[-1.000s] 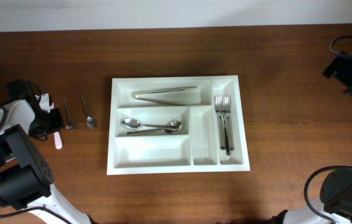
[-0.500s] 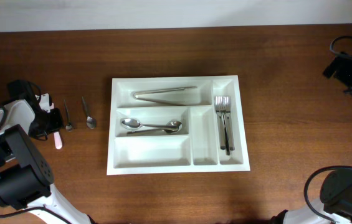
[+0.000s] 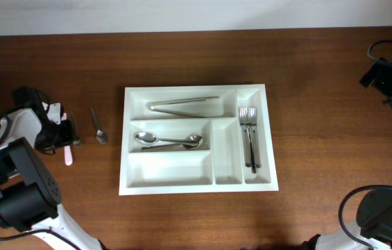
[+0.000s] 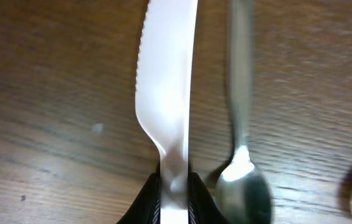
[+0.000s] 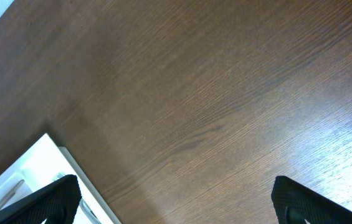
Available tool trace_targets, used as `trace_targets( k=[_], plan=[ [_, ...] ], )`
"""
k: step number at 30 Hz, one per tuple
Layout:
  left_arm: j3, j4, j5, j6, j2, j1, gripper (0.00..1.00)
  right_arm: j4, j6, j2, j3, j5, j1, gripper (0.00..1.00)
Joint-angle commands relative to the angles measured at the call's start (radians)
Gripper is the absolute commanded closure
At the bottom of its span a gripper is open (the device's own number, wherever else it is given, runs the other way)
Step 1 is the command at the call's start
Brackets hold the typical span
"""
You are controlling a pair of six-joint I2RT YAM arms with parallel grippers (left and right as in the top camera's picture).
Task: Pack container
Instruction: 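Lower the left gripper onto the white plastic knife and grasp it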
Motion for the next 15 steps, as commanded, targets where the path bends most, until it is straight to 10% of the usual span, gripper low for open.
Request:
trace_targets(
  k=[1,15],
  plan=[
    [0.04,-0.009,0.021,0.027,0.009,-0.016,0.98,0.0,0.008,-0.013,0.011,-0.005,-0.003,0.01],
    [0.052,-0.013,0.022,0.163,-0.233,-0.04,0.98,0.0,0.008,-0.013,0.011,-0.005,-0.003,0.01]
  ],
)
